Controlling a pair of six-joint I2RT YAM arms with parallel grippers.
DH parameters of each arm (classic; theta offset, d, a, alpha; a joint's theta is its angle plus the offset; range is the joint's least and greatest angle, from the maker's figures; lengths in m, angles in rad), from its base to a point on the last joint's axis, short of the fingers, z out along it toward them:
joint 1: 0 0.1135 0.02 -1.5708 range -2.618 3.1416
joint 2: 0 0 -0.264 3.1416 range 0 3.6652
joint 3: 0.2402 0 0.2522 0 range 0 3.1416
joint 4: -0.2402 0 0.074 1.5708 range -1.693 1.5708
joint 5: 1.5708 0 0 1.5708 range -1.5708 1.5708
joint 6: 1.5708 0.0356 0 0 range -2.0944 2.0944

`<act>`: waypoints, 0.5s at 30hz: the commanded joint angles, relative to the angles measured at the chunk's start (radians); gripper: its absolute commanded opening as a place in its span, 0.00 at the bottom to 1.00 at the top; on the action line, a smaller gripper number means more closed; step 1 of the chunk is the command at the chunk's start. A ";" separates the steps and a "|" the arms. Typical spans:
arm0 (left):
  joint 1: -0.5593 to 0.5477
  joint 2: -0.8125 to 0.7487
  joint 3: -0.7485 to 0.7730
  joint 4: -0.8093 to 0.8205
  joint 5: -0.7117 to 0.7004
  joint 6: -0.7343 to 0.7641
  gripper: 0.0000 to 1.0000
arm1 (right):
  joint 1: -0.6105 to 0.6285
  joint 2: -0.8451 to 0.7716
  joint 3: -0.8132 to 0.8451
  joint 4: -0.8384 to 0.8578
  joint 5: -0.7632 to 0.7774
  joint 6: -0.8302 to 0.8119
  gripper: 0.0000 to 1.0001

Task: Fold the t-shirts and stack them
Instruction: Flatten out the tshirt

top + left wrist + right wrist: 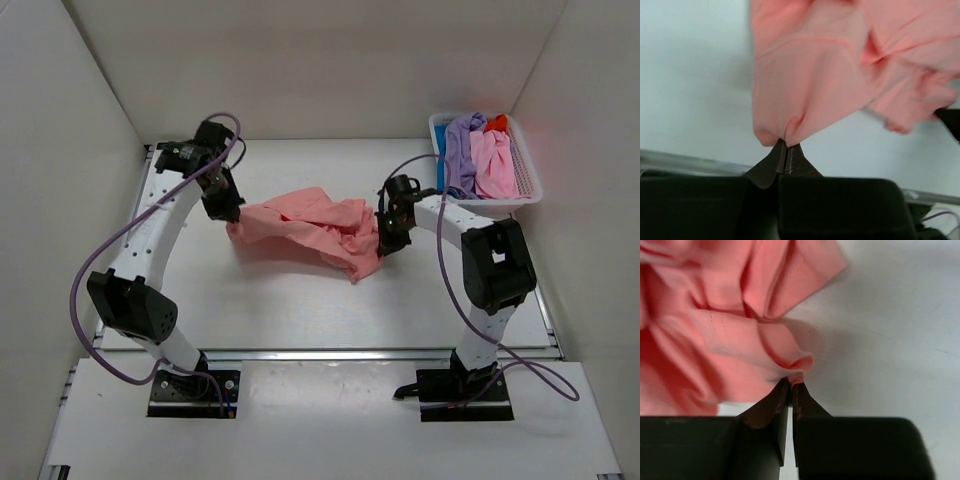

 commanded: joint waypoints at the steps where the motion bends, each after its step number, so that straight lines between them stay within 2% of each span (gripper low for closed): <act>1: 0.079 0.020 0.209 -0.007 0.023 0.032 0.00 | -0.034 -0.068 0.197 -0.137 -0.023 -0.005 0.00; 4: 0.185 0.063 0.422 -0.001 0.128 -0.023 0.00 | -0.091 -0.130 0.496 -0.257 -0.039 0.019 0.00; 7: 0.193 0.104 0.579 0.022 0.110 -0.054 0.00 | -0.169 -0.171 0.684 -0.314 -0.081 0.038 0.00; 9: 0.192 0.108 0.639 0.078 0.104 -0.065 0.00 | -0.220 -0.197 0.762 -0.312 -0.146 0.041 0.01; 12: 0.227 0.057 0.641 0.283 0.145 -0.102 0.00 | -0.268 -0.237 0.883 -0.320 -0.152 0.027 0.00; 15: 0.239 0.022 0.667 0.408 0.161 -0.122 0.00 | -0.295 -0.283 0.991 -0.338 -0.153 0.010 0.00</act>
